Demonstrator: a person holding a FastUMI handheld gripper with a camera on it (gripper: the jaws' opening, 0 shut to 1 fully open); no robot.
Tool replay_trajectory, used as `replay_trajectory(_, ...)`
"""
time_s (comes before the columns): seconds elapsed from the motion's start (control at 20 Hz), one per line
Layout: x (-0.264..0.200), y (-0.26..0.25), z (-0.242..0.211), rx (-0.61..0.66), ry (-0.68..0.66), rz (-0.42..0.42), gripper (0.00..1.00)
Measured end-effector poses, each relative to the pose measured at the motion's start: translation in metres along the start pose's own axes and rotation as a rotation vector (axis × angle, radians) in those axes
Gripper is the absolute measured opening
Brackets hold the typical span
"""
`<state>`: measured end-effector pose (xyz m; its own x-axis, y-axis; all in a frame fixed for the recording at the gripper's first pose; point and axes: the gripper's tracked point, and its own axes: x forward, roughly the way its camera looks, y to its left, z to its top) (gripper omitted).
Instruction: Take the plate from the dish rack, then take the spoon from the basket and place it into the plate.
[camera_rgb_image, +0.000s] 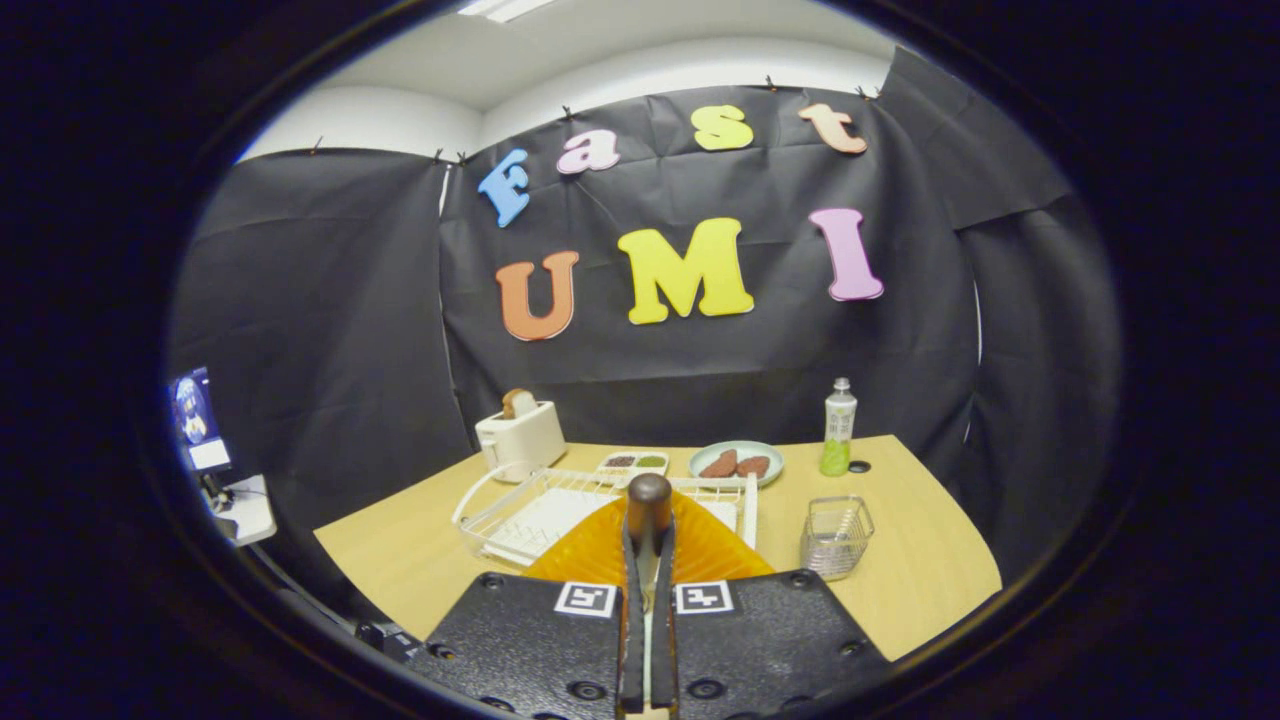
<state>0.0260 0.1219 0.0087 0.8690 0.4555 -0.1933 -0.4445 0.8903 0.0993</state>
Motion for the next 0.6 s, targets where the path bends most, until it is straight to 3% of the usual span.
replay_trajectory(0.25, 0.026, 0.041, -0.071, 0.031, 0.034, 0.051, 0.08)
replay_trajectory(0.6, 0.044, 0.061, -0.110, 0.107, 0.099, 0.136, 0.09)
